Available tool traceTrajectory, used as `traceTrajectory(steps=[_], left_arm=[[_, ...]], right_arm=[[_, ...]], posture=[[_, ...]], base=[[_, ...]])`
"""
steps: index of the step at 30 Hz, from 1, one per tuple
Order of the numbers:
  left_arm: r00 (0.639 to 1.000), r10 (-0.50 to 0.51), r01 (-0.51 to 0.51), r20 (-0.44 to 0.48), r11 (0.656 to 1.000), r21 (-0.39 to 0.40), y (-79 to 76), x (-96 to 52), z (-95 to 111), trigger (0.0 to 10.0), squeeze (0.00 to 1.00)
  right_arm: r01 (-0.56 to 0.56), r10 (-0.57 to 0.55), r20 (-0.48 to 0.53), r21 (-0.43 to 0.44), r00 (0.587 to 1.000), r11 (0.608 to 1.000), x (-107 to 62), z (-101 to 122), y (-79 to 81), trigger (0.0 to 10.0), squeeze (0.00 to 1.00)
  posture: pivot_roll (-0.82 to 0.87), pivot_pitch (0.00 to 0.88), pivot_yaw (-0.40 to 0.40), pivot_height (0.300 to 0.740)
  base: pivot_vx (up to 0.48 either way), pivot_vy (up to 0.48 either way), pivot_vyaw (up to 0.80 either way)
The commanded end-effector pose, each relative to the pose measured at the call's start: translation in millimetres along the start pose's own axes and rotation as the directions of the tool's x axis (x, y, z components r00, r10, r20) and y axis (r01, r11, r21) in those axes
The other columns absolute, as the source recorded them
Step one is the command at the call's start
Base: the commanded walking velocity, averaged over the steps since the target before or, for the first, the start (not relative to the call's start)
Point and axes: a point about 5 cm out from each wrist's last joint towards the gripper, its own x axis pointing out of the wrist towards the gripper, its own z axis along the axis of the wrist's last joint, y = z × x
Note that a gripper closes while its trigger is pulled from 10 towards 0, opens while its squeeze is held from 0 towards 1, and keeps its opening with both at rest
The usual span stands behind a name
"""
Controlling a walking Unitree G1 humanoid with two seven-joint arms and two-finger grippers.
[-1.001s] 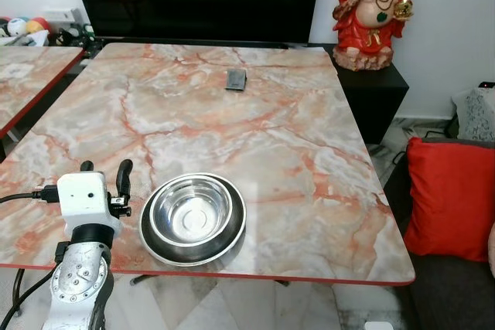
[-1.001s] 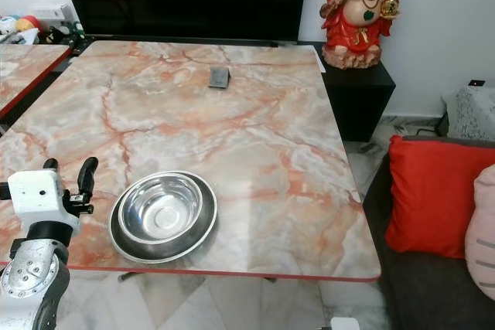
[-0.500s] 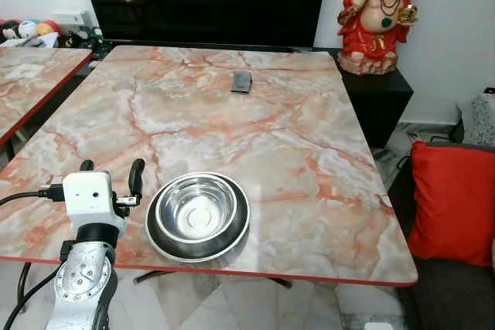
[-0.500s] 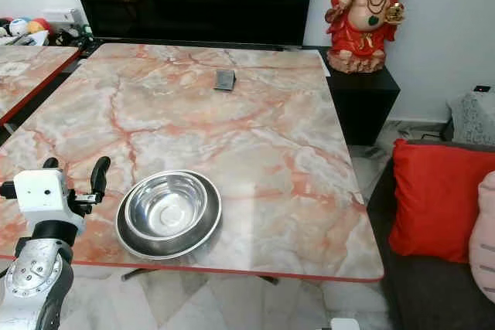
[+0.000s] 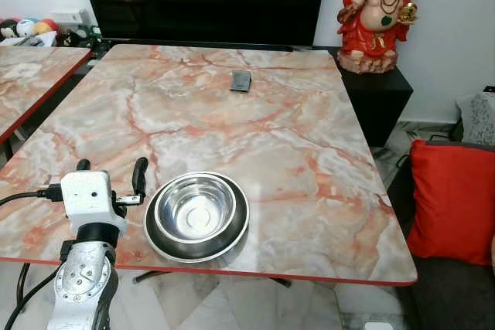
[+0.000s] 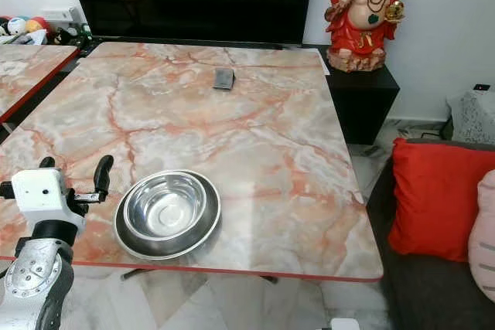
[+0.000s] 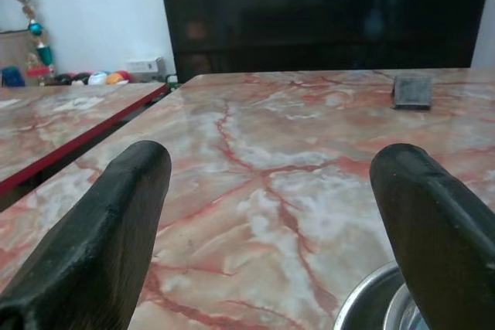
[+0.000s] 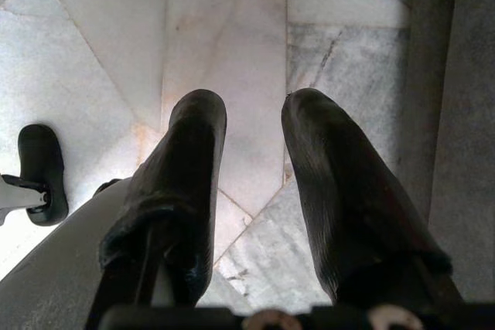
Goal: Setting the table
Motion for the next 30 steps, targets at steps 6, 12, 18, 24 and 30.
traceTrajectory(steps=[6,12,18,24,30], left_arm=[[1.0,0.003,-0.003,-0.004,1.0,0.006,1.0,-0.3,2.0,10.0,0.0],[1.0,0.011,-0.011,-0.015,1.0,-0.011,0.9,0.0,0.8,10.0,0.0],[1.0,0.008,-0.008,-0.012,1.0,-0.006,0.8,0.4,1.4,10.0,0.0],[1.0,0.004,-0.004,-0.015,1.0,-0.006,-0.1,0.2,1.1,10.0,0.0],[1.0,-0.002,0.001,-0.01,1.0,-0.006,-1.5,1.3,2.8,10.0,0.0]], right_arm=[[0.001,-0.001,-0.018,-0.001,1.0,1.0,-0.9,-4.2,-0.3,10.0,0.0],[-0.001,0.001,-0.018,-0.002,1.0,1.0,-0.8,-3.9,0.0,10.0,0.0],[-0.001,0.001,-0.018,-0.005,1.0,1.0,-0.9,-3.9,-0.2,10.0,0.0],[-0.001,0.001,-0.018,-0.004,1.0,1.0,-0.9,-4.0,-0.1,10.0,0.0],[-0.001,0.001,-0.017,-0.002,1.0,1.0,-0.9,-4.0,0.2,10.0,0.0]], posture=[[0.1,0.08,-0.019,0.74],[0.1,0.082,-0.02,0.74],[0.1,0.083,-0.019,0.74],[0.1,0.084,-0.019,0.74],[0.1,0.084,-0.018,0.74]], base=[[0.0,0.0,0.0],[0.0,0.22,0.0],[0.0,0.476,0.0],[0.0,0.48,0.0],[0.0,0.469,0.0]])
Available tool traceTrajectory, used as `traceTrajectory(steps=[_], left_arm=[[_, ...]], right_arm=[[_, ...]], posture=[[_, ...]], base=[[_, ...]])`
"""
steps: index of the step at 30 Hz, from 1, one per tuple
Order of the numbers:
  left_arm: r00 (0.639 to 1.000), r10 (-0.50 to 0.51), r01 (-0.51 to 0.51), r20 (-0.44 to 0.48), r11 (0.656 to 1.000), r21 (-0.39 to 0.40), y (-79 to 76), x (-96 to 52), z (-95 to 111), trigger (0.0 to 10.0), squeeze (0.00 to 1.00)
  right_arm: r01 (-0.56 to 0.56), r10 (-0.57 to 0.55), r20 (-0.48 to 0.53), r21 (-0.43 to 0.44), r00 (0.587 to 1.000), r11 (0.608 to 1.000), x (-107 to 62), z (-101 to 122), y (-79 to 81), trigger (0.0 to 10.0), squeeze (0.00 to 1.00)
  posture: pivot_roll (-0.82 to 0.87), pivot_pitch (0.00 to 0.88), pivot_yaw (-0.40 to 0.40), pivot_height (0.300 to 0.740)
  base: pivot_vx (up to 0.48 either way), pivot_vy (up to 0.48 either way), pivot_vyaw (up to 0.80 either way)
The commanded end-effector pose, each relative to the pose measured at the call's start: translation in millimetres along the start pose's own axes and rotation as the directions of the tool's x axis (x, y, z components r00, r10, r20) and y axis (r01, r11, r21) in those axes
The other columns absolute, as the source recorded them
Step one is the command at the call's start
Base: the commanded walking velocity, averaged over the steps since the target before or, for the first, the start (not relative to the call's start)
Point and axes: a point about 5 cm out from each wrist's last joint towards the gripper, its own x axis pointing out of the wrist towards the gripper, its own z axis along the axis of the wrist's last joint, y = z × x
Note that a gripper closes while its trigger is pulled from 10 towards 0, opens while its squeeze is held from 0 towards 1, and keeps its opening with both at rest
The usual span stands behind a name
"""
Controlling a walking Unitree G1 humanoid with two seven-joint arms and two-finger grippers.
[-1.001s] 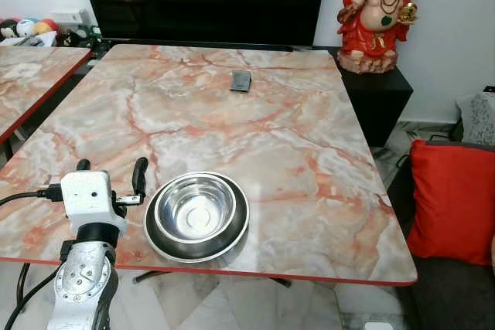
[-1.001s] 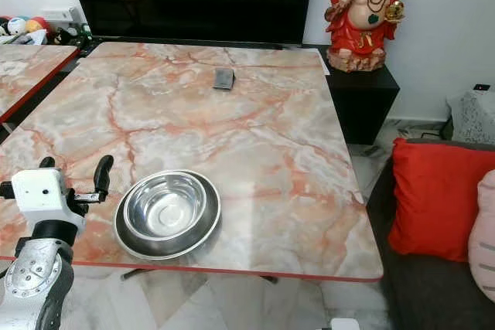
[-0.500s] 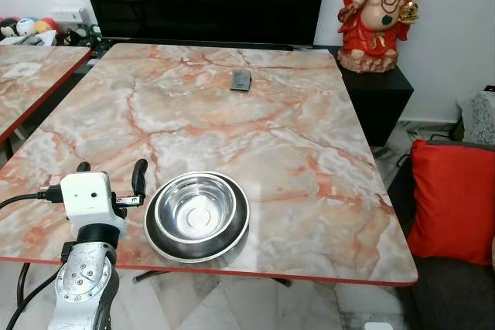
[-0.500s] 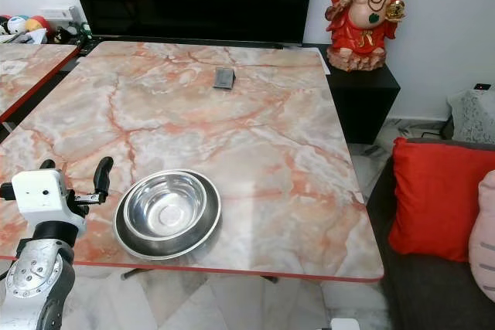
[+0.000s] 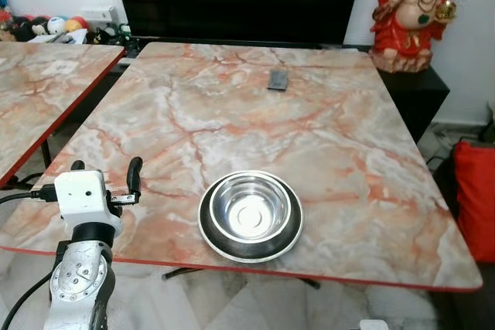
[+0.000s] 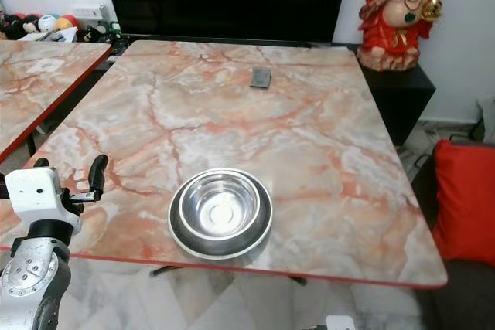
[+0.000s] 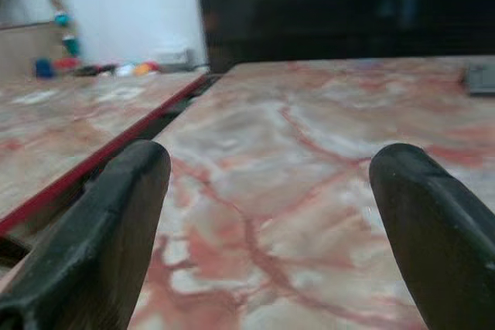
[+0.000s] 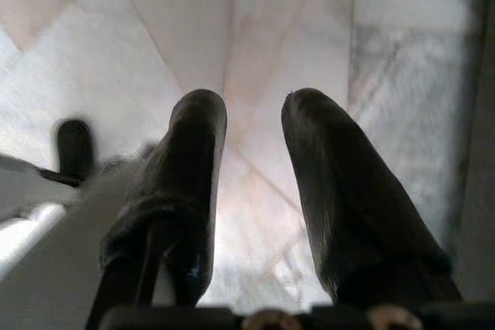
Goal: Setting the table
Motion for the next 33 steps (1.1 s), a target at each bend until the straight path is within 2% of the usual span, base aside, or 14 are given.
traceTrajectory(steps=[1,24,28,33], left_arm=[[1.0,0.011,-0.011,0.01,1.0,0.013,4.9,1.1,4,10.0,0.0],[0.999,0.002,-0.003,0.041,1.0,0.018,3.4,3.3,12,10.0,0.0],[0.999,0.001,-0.002,0.049,1.0,0.018,3.3,4.1,14,10.0,0.0],[0.999,-0.002,0.001,0.055,1.0,0.02,2.7,4.2,15,10.0,0.0]], right_arm=[[-0.008,0.008,-0.002,0.002,1.0,1.0,0.4,0,3.8,10.0,0.0],[-0.015,0.015,0.005,-0.013,1.0,1.0,0.5,1,4.2,10.0,0.0],[-0.01,0.01,0.011,-0.01,1.0,1.0,0.4,1,4.0,10.0,0.0],[-0.01,0.011,0.012,-0.002,1.0,1.0,0.3,1,4.4,10.0,0.0]], posture=[[0.1,0.084,-0.018,0.74],[0.1,0.084,-0.017,0.74],[0.1,0.084,-0.018,0.74],[0.1,0.084,-0.017,0.74]], base=[[0.0,0.469,0.0],[0.0,0.448,0.0],[0.0,0.434,0.8],[0.0,0.433,0.0]])
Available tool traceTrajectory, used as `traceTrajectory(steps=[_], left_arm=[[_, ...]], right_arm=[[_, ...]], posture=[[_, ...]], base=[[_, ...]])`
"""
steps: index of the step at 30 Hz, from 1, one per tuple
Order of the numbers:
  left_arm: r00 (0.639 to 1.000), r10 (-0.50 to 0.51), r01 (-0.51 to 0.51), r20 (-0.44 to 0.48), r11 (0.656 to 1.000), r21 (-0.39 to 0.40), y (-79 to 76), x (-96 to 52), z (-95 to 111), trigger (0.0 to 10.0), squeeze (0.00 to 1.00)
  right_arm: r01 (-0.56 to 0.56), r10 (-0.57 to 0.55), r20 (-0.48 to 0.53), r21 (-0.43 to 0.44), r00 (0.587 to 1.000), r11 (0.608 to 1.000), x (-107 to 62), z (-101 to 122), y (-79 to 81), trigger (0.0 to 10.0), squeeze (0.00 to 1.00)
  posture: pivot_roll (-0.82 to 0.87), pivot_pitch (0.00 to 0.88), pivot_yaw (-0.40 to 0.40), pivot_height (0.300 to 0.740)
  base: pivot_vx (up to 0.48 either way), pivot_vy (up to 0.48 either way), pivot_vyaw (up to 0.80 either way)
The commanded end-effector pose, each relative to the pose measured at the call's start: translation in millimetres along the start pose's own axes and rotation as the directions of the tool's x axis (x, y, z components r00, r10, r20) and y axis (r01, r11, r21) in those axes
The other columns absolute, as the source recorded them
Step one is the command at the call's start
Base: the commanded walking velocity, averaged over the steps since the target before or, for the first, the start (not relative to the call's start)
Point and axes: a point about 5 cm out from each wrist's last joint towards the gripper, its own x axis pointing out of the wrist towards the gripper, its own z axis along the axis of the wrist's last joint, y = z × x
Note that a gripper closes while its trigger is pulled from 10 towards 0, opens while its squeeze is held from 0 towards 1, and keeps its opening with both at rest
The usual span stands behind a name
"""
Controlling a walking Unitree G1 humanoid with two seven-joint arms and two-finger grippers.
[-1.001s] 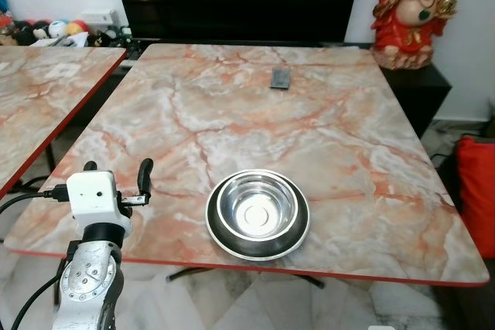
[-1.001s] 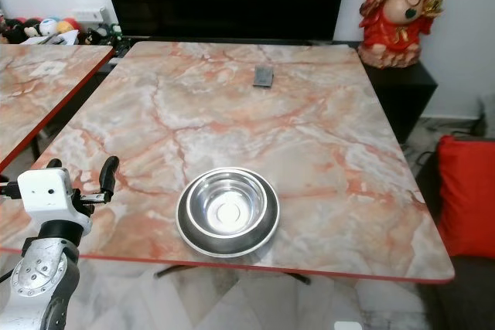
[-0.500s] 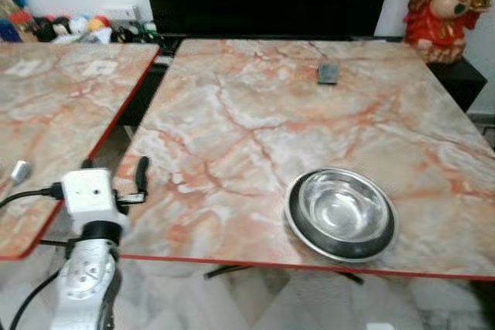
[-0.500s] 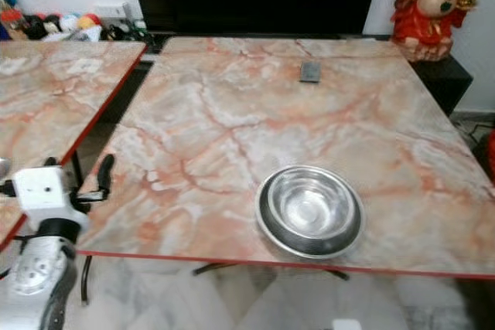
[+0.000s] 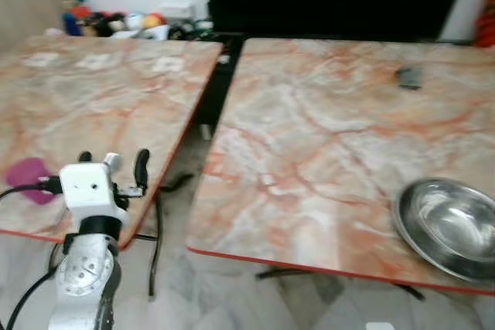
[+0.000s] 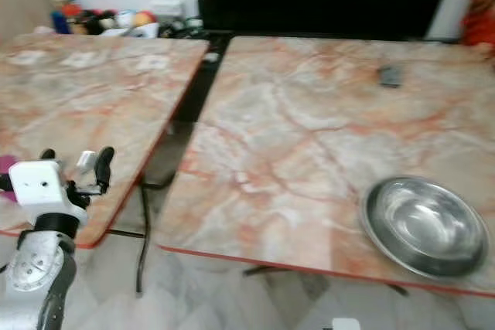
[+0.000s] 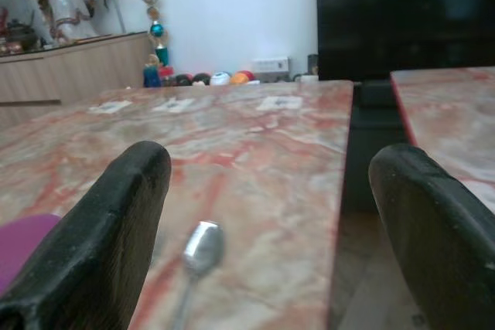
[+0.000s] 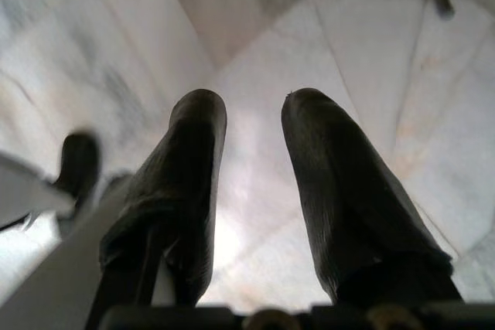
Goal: Setting the table
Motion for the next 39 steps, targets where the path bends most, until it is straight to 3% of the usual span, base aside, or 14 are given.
traceTrajectory(steps=[1,20,31,39], left_arm=[[1.0,-0.001,0.001,0.016,1.0,0.012,1.3,1.2,4.3,10.0,0.0],[0.999,0.0,-0.001,0.035,1.0,0.016,1.2,2.4,8.7,10.0,0.0],[0.999,0.008,-0.008,0.044,1.0,0.02,3.0,2.8,10.5,10.0,0.0],[0.998,0.005,-0.006,0.063,1.0,0.019,3.0,3.1,12.8,10.0,0.0]], right_arm=[[0.001,-0.001,-0.014,0.014,1.0,1.0,-1.4,-5.3,1.2,10.0,0.0],[-0.004,0.004,-0.012,0.002,1.0,1.0,-1.3,-4.9,1.3,10.0,0.0],[-0.009,0.009,-0.01,0.003,1.0,1.0,-1.2,-4.7,1.9,10.0,0.0],[-0.006,0.006,-0.011,0.012,1.0,1.0,-1.3,-5.0,2.1,10.0,0.0]], posture=[[0.1,0.085,-0.017,0.74],[0.1,0.085,-0.017,0.74],[0.11,0.087,-0.016,0.74],[0.11,0.088,-0.015,0.74]], base=[[0.0,0.431,0.0],[0.0,0.431,0.0],[0.0,0.429,0.71],[0.0,0.184,0.0]])
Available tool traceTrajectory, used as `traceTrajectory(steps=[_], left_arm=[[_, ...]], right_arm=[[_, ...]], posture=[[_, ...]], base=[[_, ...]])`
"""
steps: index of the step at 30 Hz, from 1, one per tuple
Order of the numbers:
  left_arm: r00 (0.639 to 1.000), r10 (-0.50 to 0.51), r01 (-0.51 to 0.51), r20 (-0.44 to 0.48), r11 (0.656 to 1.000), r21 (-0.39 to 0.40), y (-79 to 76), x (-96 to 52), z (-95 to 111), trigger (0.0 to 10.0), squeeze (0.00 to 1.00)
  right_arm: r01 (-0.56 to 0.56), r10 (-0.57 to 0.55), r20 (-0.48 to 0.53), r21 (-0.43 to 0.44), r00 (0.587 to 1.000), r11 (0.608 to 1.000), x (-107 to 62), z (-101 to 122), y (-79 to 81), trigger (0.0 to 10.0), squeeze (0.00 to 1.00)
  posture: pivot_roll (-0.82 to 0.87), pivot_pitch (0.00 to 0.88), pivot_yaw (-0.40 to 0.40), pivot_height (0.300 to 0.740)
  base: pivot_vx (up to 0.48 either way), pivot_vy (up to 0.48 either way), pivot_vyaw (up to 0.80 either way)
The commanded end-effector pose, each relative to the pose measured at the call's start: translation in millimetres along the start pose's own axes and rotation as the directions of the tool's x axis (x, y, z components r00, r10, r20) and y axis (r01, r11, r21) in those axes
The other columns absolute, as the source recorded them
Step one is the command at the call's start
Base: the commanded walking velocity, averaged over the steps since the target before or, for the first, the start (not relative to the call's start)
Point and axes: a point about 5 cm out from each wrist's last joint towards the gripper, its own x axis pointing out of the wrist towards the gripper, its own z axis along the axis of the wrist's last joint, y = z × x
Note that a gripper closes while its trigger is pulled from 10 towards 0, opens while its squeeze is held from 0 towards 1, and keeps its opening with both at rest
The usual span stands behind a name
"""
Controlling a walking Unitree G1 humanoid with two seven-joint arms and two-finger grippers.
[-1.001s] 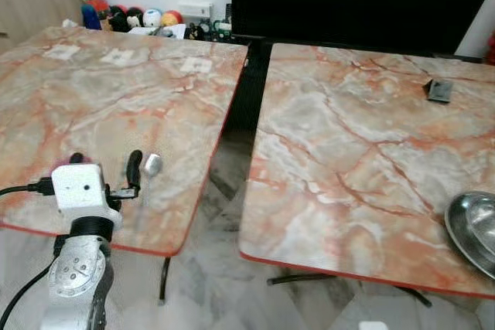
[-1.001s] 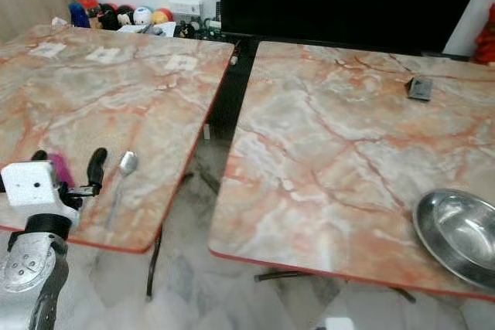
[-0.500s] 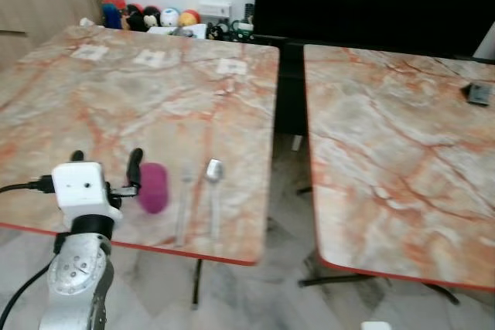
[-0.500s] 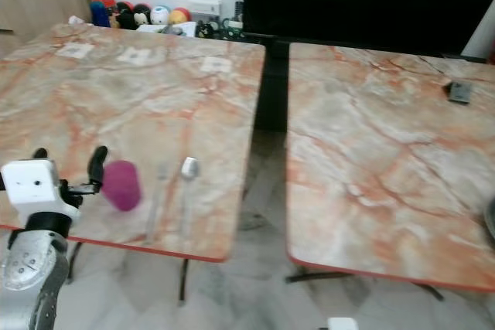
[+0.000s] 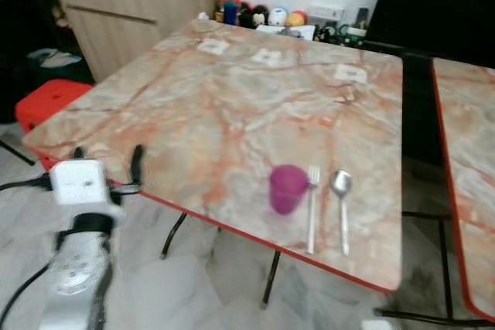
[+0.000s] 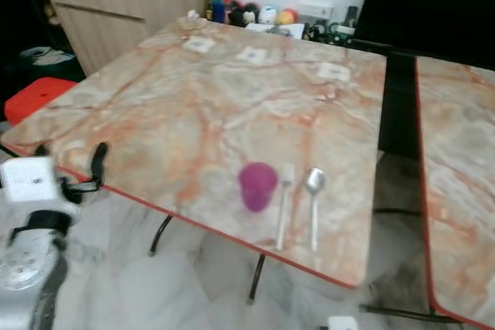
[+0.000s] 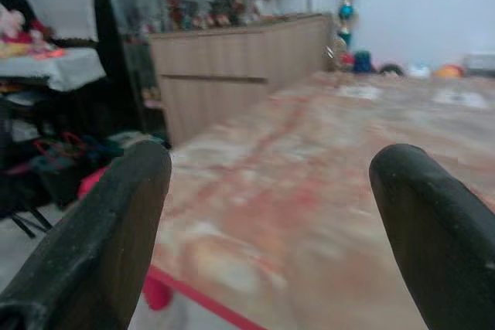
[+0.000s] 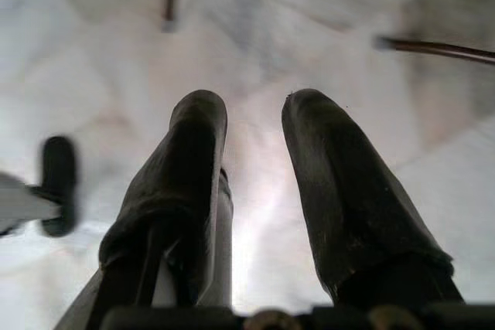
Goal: Setting the table
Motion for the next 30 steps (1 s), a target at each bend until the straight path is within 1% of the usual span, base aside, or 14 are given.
traceTrajectory(steps=[1,8,15,16,17,19,20,22,23,24,25,28,29,30], left_arm=[[1.0,-0.021,0.021,0.022,1.0,-0.003,-5.9,-1.0,4,10.0,0.0],[1.0,-0.016,0.016,0.025,1.0,0.002,-5.3,-1.4,4,10.0,0.0],[1.0,0.007,-0.008,0.031,1.0,0.024,-0.1,-1.4,5,10.0,0.0],[0.999,0.013,-0.014,0.03,0.999,0.035,1.7,-1.5,4,10.0,0.0],[0.998,0.047,-0.049,0.031,0.997,0.065,9.0,-2.2,3,10.0,0.0],[0.996,0.087,-0.09,0.03,0.991,0.099,17.4,-3.3,1,10.0,0.0],[0.986,0.164,-0.166,0.025,0.974,0.153,31.6,-6.6,-4,10.0,0.0],[0.971,0.239,-0.239,0.025,0.952,0.194,44.9,-10.6,-8,10.0,0.0],[0.942,0.336,-0.331,0.018,0.915,0.232,62.3,-17.1,-14,10.0,0.0],[0.921,0.39,-0.38,0.011,0.891,0.248,72.2,-21.6,-17,10.0,0.0],[0.883,0.469,-0.449,-0.004,0.849,0.277,88.2,-30.1,-23,10.0,0.0],[0.828,0.561,-0.512,-0.025,0.772,0.376,110.7,-46.4,-35,10.0,0.0],[0.828,0.561,-0.512,-0.025,0.772,0.376,110.7,-46.4,-35,10.0,0.0],[0.815,0.578,-0.518,-0.041,0.757,0.399,115.0,-51.5,-40,10.0,0.0]], right_arm=[[0.029,-0.029,-0.027,0.003,0.999,1.0,-3.4,-8,-10.7,10.0,0.0],[0.029,-0.029,-0.028,0.004,0.999,1.0,-3.4,-8,-10.8,10.0,0.0],[0.029,-0.029,-0.027,0.007,0.999,1.0,-3.5,-8,-10.5,10.0,0.0],[0.03,-0.029,-0.027,0.007,0.999,1.0,-3.5,-8,-10.3,10.0,0.0],[0.03,-0.03,-0.028,0.008,0.999,1.0,-3.5,-8,-10.2,10.0,0.0],[0.03,-0.03,-0.028,0.009,0.999,0.999,-3.5,-9,-10.0,10.0,0.0],[0.031,-0.03,-0.028,0.009,0.999,0.999,-3.5,-9,-9.7,10.0,0.0],[0.031,-0.03,-0.028,0.01,0.999,0.999,-3.5,-9,-9.4,10.0,0.0],[0.031,-0.03,-0.028,0.012,0.999,0.999,-3.5,-9,-9.2,10.0,0.0],[0.031,-0.03,-0.028,0.013,0.999,0.999,-3.5,-9,-9.1,10.0,0.0],[0.031,-0.031,-0.028,0.014,0.999,0.999,-3.6,-9,-9.0,10.0,0.0],[0.033,-0.032,-0.029,0.014,0.999,0.999,-3.7,-10,-9.2,10.0,0.0],[0.033,-0.032,-0.029,0.014,0.999,0.999,-3.7,-10,-9.2,10.0,0.0],[0.033,-0.032,-0.029,0.014,0.999,0.999,-3.7,-10,-9.2,10.0,0.0]], posture=[[0.11,0.088,-0.014,0.74],[0.11,0.088,-0.014,0.74],[0.11,0.09,-0.014,0.74],[0.11,0.09,-0.012,0.74],[0.11,0.09,-0.01,0.74],[0.11,0.09,-0.009,0.74],[0.11,0.089,-0.008,0.74],[0.11,0.088,-0.007,0.74],[0.11,0.088,-0.007,0.74],[0.11,0.088,-0.005,0.74],[0.11,0.087,-0.003,0.74],[0.11,0.086,-0.003,0.74],[0.11,0.086,-0.003,0.74],[0.11,0.086,-0.003,0.74]], base=[[0.0,0.0,0.0],[0.0,0.0,0.0],[0.0,0.0,0.0],[0.0,0.0,0.0],[0.0,0.0,0.0],[0.0,0.0,0.0],[0.0,0.0,0.0],[0.0,0.0,0.0],[0.0,0.0,0.0],[0.0,0.0,0.0],[0.0,0.0,0.0],[0.0,0.0,0.0],[0.0,0.0,0.0],[0.0,0.0,0.0]])
